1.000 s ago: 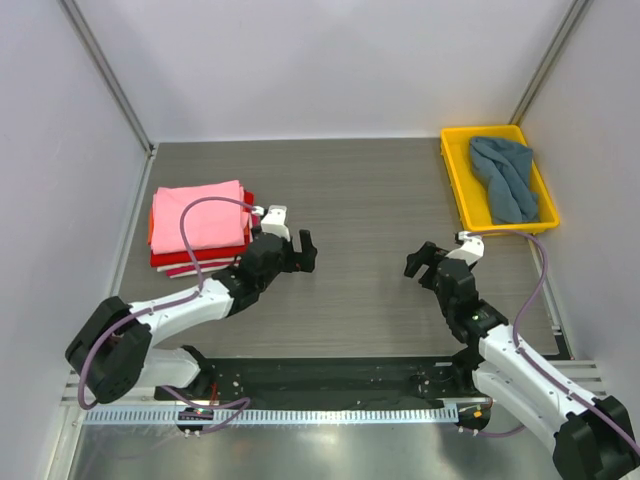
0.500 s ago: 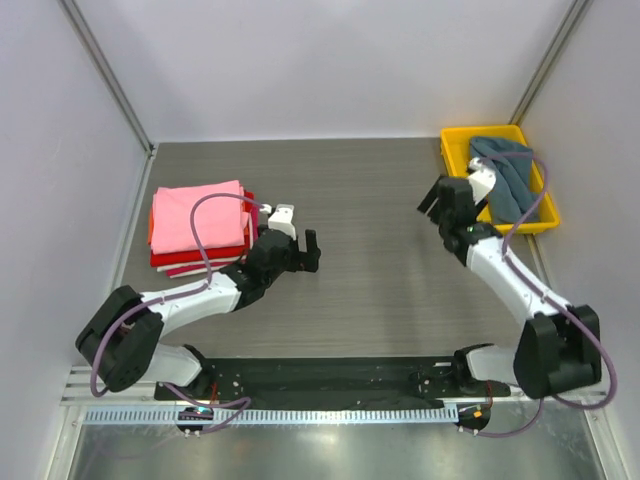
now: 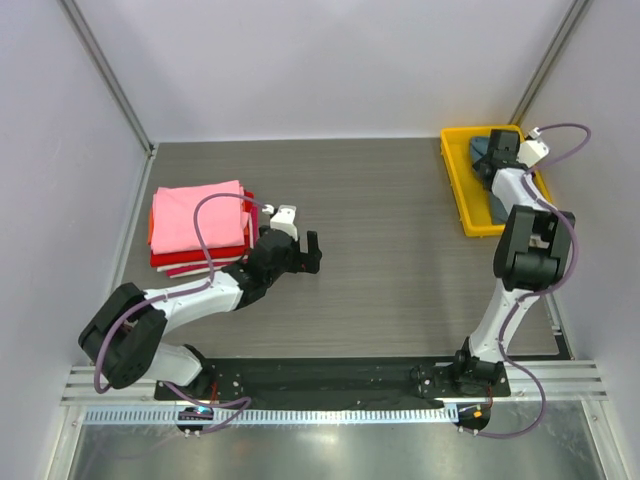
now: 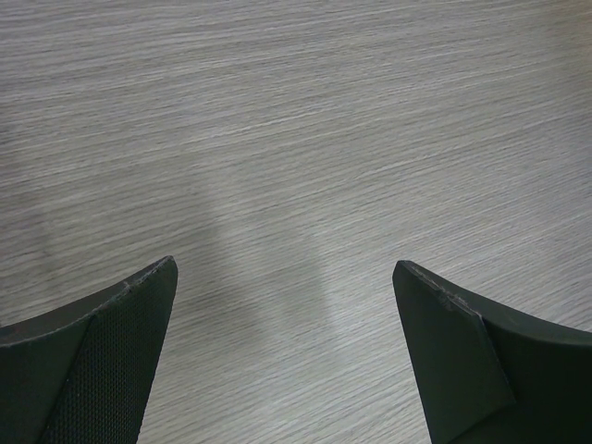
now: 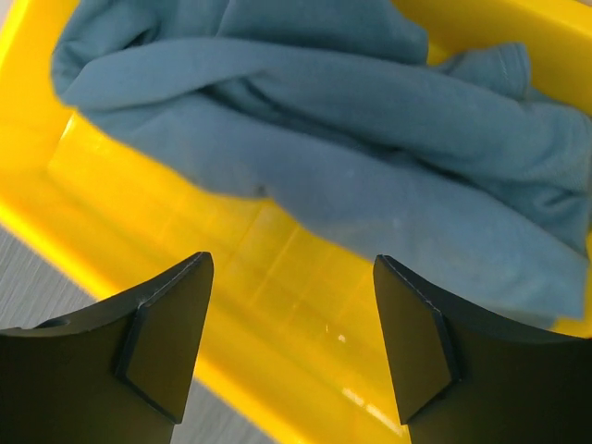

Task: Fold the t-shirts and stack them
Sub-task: Grab the tshirt from the pile

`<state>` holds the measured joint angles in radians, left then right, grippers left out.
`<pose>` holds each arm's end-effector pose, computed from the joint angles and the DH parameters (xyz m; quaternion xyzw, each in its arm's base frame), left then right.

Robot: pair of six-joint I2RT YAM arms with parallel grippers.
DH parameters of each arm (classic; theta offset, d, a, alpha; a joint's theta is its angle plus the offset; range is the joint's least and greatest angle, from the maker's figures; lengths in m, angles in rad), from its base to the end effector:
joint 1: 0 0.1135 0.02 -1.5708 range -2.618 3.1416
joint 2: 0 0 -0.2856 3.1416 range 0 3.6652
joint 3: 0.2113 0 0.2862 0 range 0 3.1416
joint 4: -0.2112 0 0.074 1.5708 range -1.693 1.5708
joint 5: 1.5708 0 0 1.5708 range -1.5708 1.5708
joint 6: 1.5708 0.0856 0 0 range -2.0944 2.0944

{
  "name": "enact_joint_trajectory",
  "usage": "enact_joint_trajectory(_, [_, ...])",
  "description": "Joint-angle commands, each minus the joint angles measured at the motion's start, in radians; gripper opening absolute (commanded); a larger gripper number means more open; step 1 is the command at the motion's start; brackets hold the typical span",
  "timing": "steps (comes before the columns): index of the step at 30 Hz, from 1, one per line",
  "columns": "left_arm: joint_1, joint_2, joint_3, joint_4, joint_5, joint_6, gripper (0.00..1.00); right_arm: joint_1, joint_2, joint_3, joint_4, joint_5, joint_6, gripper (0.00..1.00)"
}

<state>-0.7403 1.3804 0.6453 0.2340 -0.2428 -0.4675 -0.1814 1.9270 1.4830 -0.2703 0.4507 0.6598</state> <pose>0.2734 -0.2219 0.1753 0.0550 0.8544 -0.2016 0.4757 0.4971 -0.1291 0.2162 0.4468 0.7715 -0.1016 0.4415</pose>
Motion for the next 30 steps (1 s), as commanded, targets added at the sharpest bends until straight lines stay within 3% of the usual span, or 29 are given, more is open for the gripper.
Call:
enact_joint_trajectory(1, [-0.004, -0.030, 0.033, 0.016, -0.015, 0.001, 1.00, -0.013, 0.076, 0.136, -0.033, 0.078, 0.014, 0.77])
enact_joint_trajectory(8, [-0.004, -0.032, 0.036, 0.013, -0.010, -0.003, 1.00, -0.032, 0.291, 0.350, -0.084, 0.112, -0.017, 0.71])
enact_joint_trajectory(12, [-0.004, -0.037, 0.034, 0.010, -0.019, -0.003, 1.00, -0.009, 0.352, 0.444, -0.128, 0.150, -0.078, 0.43])
enact_joint_trajectory(13, [-0.004, -0.041, 0.034, 0.008, -0.023, -0.006, 1.00, -0.004, 0.356, 0.485, -0.144, 0.161, -0.086, 0.31])
enact_joint_trajectory(14, [-0.004, -0.044, 0.033, 0.008, -0.027, -0.008, 1.00, -0.003, 0.354, 0.502, -0.159, 0.169, -0.085, 0.07])
enact_joint_trajectory(15, [-0.004, -0.044, 0.030, 0.010, -0.027, -0.008, 1.00, 0.005, 0.348, 0.517, -0.193, 0.174, -0.086, 0.01])
enact_joint_trajectory(21, [-0.004, -0.050, 0.030, 0.010, -0.026, -0.008, 1.00, 0.100, 0.107, 0.494, -0.172, 0.206, -0.169, 0.01])
enact_joint_trajectory(24, [-0.004, -0.053, 0.027, 0.010, -0.030, -0.003, 1.00, 0.141, -0.012, 0.534, -0.197, 0.039, -0.189, 0.01])
enact_joint_trajectory(30, [-0.004, -0.053, 0.017, 0.021, -0.039, -0.003, 1.00, 0.310, -0.163, 0.784, -0.332, -0.222, -0.206, 0.01])
